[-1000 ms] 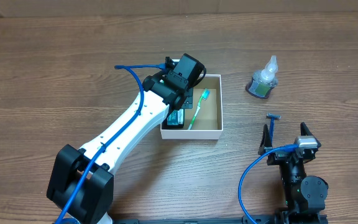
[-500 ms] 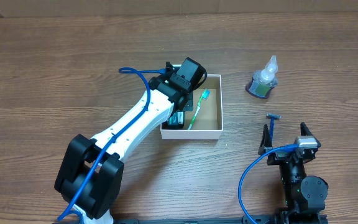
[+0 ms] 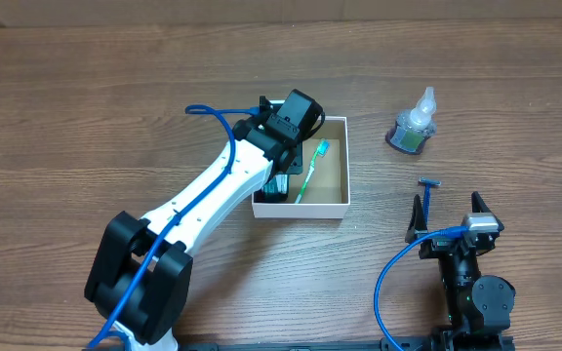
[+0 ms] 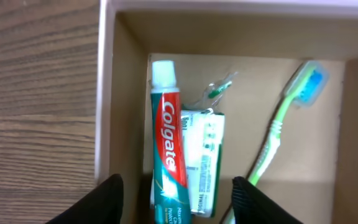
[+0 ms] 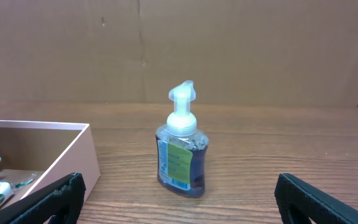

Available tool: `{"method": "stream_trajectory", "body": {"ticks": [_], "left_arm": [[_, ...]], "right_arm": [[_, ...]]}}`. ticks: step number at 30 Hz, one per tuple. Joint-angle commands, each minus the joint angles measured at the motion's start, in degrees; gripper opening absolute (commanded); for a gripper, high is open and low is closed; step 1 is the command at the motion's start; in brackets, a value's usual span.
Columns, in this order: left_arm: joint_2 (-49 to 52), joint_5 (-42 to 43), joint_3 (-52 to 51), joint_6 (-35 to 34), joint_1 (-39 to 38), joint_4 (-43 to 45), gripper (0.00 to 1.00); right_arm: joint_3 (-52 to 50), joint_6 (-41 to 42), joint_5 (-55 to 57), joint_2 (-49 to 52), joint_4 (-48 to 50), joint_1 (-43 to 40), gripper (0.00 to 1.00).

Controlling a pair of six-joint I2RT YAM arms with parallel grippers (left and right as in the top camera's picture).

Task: Pack container
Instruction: 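Open left gripper and withdraw it from the box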

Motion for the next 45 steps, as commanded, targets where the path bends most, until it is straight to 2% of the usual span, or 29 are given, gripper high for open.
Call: {"method": "stream_trajectory", "body": {"ticks": [1, 4, 9, 11, 17, 22, 45], "left_arm": [[-7.19, -1.42, 6.12, -0.09, 0.02, -1.57, 0.60], [-10.62, -4.24, 8.44, 0.26, 0.42, -3.39, 0.78], [-15.28, -8.20, 9.57, 0.28, 5.31, -7.82, 0.90], [-17.00, -8.39, 9.57, 0.66, 9.86, -10.95, 1.00], [-17.88, -9.68, 9.55, 1.77, 22.40, -18.69, 1.00], [-17.86, -7.98, 9.55, 1.77, 27.98, -20.00, 1.00], [-17.86, -8.00, 9.55, 1.77, 28.92, -19.93, 1.00]], "right_arm": [[-0.61, -0.07, -0.13, -0.44, 0.31, -0.20, 1.00], [-0.61, -0.07, -0.13, -0.44, 0.31, -0.20, 1.00], [-0.61, -0.07, -0.13, -0.44, 0.31, -0.20, 1.00], [-0.61, -0.07, -0.13, -0.44, 0.31, -0.20, 1.00], [-0.61, -0.07, -0.13, -0.44, 0.31, -0.20, 1.00], [-0.61, -0.07, -0.13, -0.44, 0.31, -0.20, 1.00], [-0.61, -0.07, -0.13, -0.44, 0.31, -0.20, 1.00]]}}
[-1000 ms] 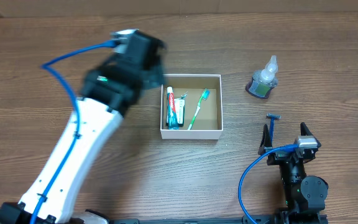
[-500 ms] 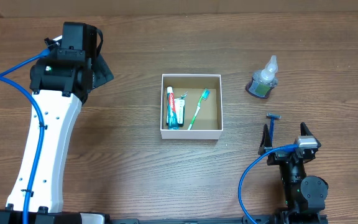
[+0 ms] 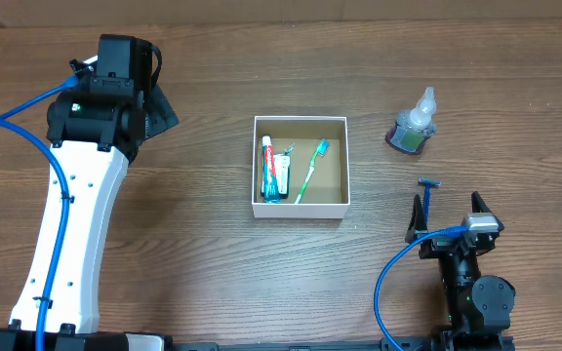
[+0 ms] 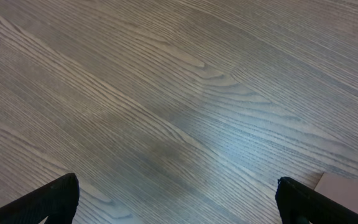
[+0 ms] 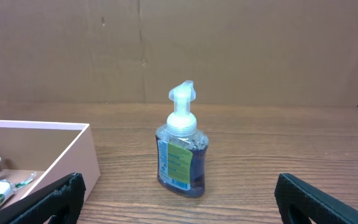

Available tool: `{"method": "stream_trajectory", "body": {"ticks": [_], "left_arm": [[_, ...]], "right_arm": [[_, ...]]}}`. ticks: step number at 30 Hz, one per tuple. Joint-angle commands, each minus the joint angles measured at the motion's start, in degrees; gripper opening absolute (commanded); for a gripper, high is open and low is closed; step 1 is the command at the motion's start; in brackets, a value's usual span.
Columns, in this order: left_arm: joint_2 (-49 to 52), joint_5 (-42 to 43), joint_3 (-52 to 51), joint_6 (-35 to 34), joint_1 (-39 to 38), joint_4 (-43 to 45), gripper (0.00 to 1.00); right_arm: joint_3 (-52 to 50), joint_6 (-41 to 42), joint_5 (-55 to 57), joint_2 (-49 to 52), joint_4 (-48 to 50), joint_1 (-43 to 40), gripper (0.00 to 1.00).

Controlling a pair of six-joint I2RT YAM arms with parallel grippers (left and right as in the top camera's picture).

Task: Pack container
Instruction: 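Open left gripper and withdraw it from the box, then raise right gripper and move it over the foaming soap bottle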

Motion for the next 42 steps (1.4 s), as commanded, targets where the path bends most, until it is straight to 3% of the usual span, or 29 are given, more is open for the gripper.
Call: {"method": "stream_trajectory", "body": {"ticks": [1, 8, 15, 25, 28, 36, 42], "left_arm": [[-0.37, -0.11, 0.44, 1.14, -0.02, 0.07, 1.00], [-0.37, -0.11, 0.44, 1.14, -0.02, 0.07, 1.00], [-0.37, -0.09, 0.44, 1.14, -0.02, 0.07, 1.00], [-0.37, -0.09, 0.44, 1.14, -0.02, 0.07, 1.00], [-0.37, -0.09, 0.44, 1.14, -0.02, 0.07, 1.00], [-0.37, -0.11, 0.44, 1.14, -0.02, 0.09, 1.00], [-0.37, -0.11, 0.44, 1.14, -0.02, 0.07, 1.00]], "right_arm": [[-0.61, -0.07, -0.15, -0.44, 0.35, -0.20, 1.00], [-0.61, 0.42, -1.46, -0.44, 0.55, -0.15, 1.00], [1.77, 12.11, -7.19, -0.44, 1.18, -0.15, 1.00], [20.85, 15.19, -4.52, 3.28, -1.88, -0.15, 1.00], [30.49, 14.95, -2.45, 9.70, -8.98, -0.15, 1.00], [61.72, 14.97, -2.67, 40.44, -35.41, -0.15, 1.00], [81.64, 14.99, -2.64, 61.18, -46.51, -0.15, 1.00]]}}
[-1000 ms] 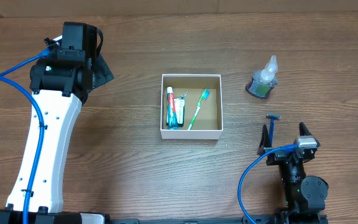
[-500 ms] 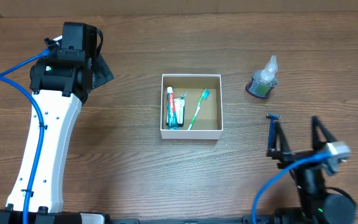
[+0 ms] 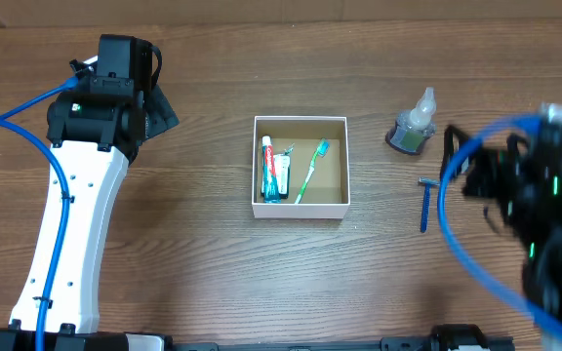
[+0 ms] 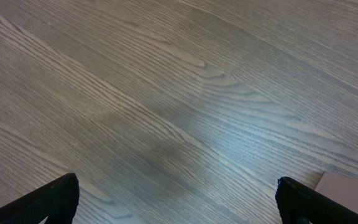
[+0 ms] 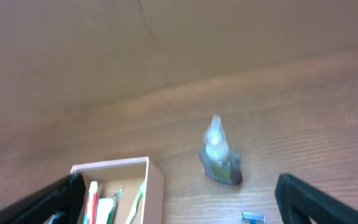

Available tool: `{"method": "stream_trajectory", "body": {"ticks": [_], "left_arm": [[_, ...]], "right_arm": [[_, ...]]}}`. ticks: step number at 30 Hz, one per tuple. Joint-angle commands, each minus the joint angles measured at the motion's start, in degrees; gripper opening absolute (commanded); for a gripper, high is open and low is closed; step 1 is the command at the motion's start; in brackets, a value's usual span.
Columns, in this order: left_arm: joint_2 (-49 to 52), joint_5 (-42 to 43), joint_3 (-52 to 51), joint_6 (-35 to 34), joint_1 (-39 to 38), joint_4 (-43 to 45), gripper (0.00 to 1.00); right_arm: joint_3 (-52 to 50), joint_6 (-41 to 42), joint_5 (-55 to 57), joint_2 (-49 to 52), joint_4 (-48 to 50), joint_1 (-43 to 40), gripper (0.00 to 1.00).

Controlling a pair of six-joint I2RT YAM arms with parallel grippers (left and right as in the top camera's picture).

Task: Pack container
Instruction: 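Raise right gripper and move it over the foaming soap bottle, then lower right gripper and grasp the soap bottle pump top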

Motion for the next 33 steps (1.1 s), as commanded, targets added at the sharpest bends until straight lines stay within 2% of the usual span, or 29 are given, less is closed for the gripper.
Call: {"method": "stream_trajectory", "body": {"ticks": [1, 6, 9, 12, 16, 23, 30, 33], "left_arm": [[-0.37, -0.11, 0.44, 1.14, -0.02, 0.20, 1.00], [-0.37, -0.11, 0.44, 1.14, -0.02, 0.20, 1.00], [-0.37, -0.13, 0.44, 1.14, -0.07, 0.20, 1.00], [-0.37, -0.13, 0.44, 1.14, -0.04, 0.20, 1.00], [-0.37, -0.11, 0.44, 1.14, -0.07, 0.20, 1.00], [-0.37, -0.11, 0.44, 1.14, -0.07, 0.20, 1.00], [-0.37, -0.13, 0.44, 1.14, -0.07, 0.20, 1.00], [-0.37, -0.11, 0.44, 1.14, -0.07, 0.20, 1.00]], "right_arm": [[11.56, 0.07, 0.81, 11.82, -2.29, -0.15, 1.00], [13.55, 0.07, 0.59, 19.85, -0.17, -0.15, 1.00], [13.55, -5.46, 2.16, 25.27, 0.74, -0.15, 1.00], [13.55, -7.82, 6.49, 30.23, 0.68, -0.15, 1.00], [13.55, -11.69, 6.40, 35.39, 0.92, -0.15, 1.00], [13.25, -11.74, 6.38, 40.33, 4.74, -0.15, 1.00], [12.57, -5.77, 6.38, 43.85, 7.48, -0.15, 0.96], [12.57, -5.68, 6.38, 46.27, 6.93, -0.15, 0.86]]}}
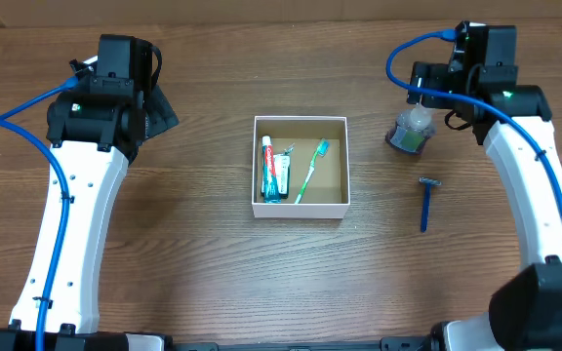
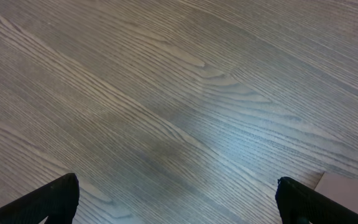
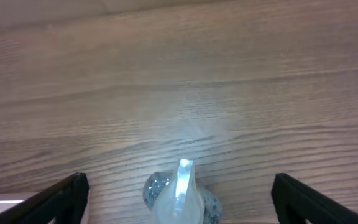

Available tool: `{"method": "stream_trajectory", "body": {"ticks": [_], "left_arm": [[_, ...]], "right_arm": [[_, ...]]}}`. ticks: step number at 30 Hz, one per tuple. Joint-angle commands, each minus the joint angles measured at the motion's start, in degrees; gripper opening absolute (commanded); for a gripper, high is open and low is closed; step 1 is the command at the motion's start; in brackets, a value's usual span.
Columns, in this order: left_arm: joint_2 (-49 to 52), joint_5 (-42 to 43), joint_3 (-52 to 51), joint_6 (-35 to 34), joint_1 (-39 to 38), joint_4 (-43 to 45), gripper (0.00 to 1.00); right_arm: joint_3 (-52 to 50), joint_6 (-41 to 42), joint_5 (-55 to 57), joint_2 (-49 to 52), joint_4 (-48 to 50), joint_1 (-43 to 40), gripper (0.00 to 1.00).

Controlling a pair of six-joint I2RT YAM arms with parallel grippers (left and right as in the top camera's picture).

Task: Pack container
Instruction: 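Lower right gripper and grasp the soap bottle pump top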

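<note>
The white box [image 1: 301, 205] at mid-table holds a red-and-green toothpaste tube [image 1: 267, 167], a small green packet [image 1: 283, 175] and a green toothbrush [image 1: 310, 169]. The soap pump bottle [image 1: 413, 125] stands upright to the box's right. My right gripper [image 1: 444, 97] hovers open directly over it; the bottle's pump [image 3: 181, 190] shows between the wide-spread fingertips [image 3: 67, 193]. A blue razor [image 1: 425, 200] lies on the table below the bottle. My left gripper [image 1: 157, 109] stands open over bare wood at the far left, fingertips [image 2: 51, 199] wide apart.
The table [image 1: 281, 283] is brown woodgrain. A corner of the white box [image 2: 347, 190] shows at the lower right of the left wrist view. A blue cable [image 1: 413, 49] loops off the right arm near the back edge.
My right arm has moved from beside the razor at the right to the back right, and its open gripper is now over the soap bottle. The left arm has not moved.
At first my left gripper was open inside the box over the toothpaste and packet, while the right arm rested at the front edge. The left gripper then stood at the far left. The right arm was later raised in mid-air, and is now above the soap bottle.
</note>
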Motion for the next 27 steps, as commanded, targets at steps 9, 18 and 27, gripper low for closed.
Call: {"method": "stream_trajectory", "body": {"ticks": [9, 18, 27], "left_arm": [[-0.37, -0.11, 0.44, 1.14, -0.07, 0.15, 1.00], [-0.37, -0.11, 0.44, 1.14, -0.07, 0.15, 1.00], [-0.37, -0.11, 0.44, 1.14, -0.07, 0.15, 1.00]], "right_arm": [[0.42, 1.92, 0.79, 6.08, -0.26, -0.15, 0.80], [0.42, 1.92, 0.76, 6.43, -1.03, -0.15, 0.62], [0.39, 1.92, 0.74, 7.39, -2.19, -0.15, 0.64]]}}
